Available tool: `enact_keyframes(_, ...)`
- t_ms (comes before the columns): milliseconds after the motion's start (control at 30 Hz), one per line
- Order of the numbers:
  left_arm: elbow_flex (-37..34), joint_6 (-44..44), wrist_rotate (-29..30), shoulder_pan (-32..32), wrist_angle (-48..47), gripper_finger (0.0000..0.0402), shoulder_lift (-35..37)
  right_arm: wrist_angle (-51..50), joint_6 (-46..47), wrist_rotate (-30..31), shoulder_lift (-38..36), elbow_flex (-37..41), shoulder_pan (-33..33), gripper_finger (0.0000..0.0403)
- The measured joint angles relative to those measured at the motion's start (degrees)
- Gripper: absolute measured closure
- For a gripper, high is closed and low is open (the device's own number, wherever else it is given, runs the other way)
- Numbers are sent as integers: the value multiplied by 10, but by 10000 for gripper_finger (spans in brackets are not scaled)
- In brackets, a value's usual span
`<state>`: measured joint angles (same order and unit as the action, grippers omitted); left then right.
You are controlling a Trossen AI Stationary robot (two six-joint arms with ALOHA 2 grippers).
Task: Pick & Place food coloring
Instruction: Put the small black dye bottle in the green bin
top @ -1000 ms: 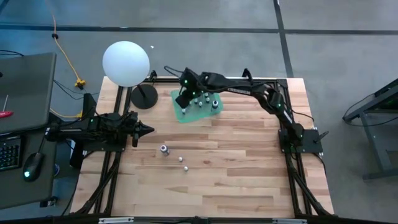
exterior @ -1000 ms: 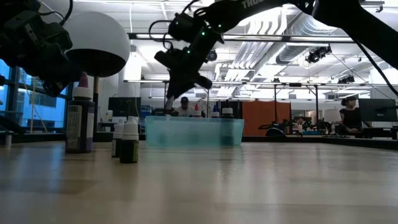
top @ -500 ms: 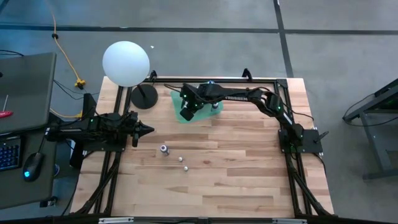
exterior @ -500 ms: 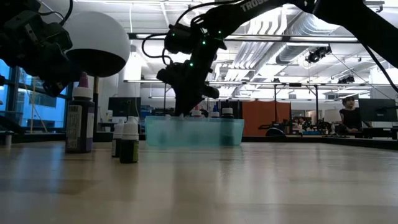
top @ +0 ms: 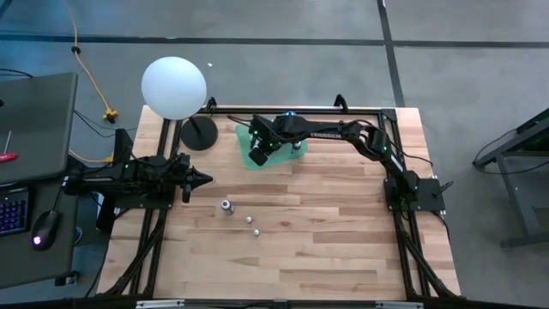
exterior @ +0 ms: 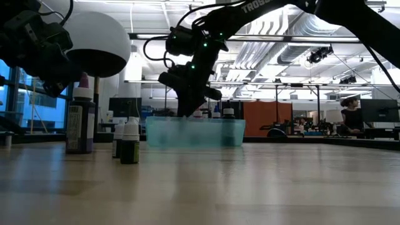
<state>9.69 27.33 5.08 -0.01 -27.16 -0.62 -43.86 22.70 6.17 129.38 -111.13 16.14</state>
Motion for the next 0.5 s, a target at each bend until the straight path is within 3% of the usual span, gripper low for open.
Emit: enact_keyframes(500, 0, 0, 0, 0, 0, 401, 0, -4, 28, -30, 30, 0, 2, 355)
